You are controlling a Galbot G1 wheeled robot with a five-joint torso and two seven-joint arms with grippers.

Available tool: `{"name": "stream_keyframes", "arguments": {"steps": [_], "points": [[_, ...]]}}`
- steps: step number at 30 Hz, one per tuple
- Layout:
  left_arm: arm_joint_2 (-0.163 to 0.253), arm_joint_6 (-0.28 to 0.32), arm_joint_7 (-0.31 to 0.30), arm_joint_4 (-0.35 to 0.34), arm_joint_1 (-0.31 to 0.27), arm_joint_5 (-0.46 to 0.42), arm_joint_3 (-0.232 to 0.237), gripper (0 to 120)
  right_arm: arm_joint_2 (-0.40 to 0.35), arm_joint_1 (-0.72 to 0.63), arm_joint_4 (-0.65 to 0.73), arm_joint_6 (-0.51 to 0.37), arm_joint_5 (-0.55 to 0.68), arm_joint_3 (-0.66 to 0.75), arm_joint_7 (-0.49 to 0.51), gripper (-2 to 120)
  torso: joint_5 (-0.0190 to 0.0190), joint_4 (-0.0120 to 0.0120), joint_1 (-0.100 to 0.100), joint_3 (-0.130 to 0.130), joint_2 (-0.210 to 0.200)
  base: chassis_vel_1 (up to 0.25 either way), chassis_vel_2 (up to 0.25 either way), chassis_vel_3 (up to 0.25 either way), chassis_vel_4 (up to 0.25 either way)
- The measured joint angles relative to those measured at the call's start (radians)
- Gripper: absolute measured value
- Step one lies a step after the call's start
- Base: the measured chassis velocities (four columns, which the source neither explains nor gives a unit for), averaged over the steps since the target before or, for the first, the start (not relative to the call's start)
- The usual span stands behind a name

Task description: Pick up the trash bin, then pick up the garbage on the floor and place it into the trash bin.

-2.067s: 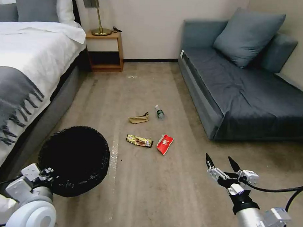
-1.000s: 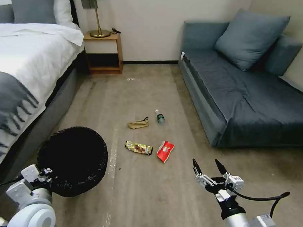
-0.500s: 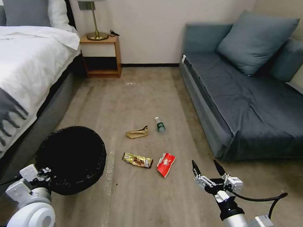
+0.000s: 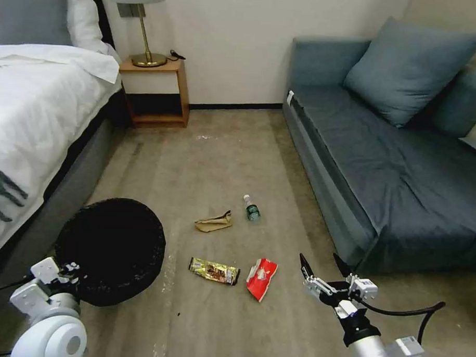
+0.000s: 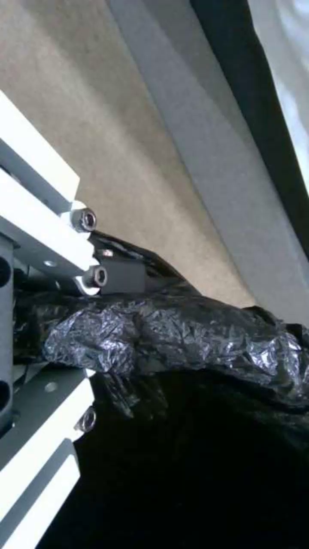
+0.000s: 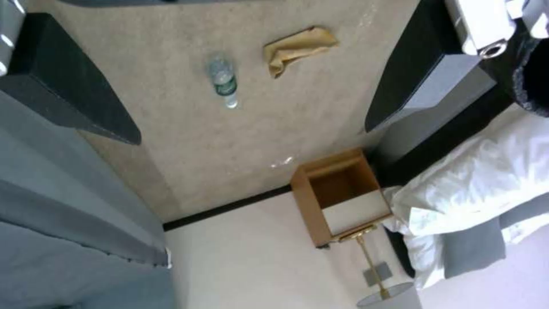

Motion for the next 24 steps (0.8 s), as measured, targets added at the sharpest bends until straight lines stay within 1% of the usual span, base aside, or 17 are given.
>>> {"name": "stream_keyframes", "arguments": {"steps": [14, 18, 21, 22, 24], "points": [[-0.002, -0.006, 0.004, 0.005, 0.005, 0.0, 0.0, 3, -0.015, 0.01, -0.022, -0.004, 0.004, 0.004, -0.003, 100, -0.0001, 0.0, 0.0, 0.0, 0.0, -0.097, 0.101, 0.101, -0.103], [-0.002, -0.009, 0.008, 0.002, 0.013, 0.001, 0.0, 3, -0.032, 0.018, -0.026, -0.011, 0.008, 0.003, -0.012, 100, -0.0001, -0.0001, 0.0, 0.0, 0.0, -0.118, 0.084, 0.092, -0.1], [-0.004, -0.014, 0.012, -0.005, 0.022, 0.009, 0.0, 3, -0.066, 0.038, -0.036, -0.025, 0.013, 0.003, -0.018, 100, 0.0001, -0.0001, 0.0, 0.0, 0.0, -0.11, 0.091, 0.1, -0.09], [-0.004, -0.014, 0.012, -0.005, 0.022, 0.009, 0.0, 3, -0.066, 0.038, -0.036, -0.025, 0.013, 0.003, -0.018, 100, 0.0001, -0.0001, 0.0, 0.0, 0.0, -0.108, 0.085, 0.104, -0.079], [-0.006, -0.014, 0.013, -0.009, 0.023, 0.013, -0.001, 3, -0.101, 0.059, -0.045, -0.042, 0.02, 0.002, -0.019, 100, 0.0001, -0.0002, 0.0, 0.0, 0.0, -0.055, 0.054, 0.057, -0.069]]}}
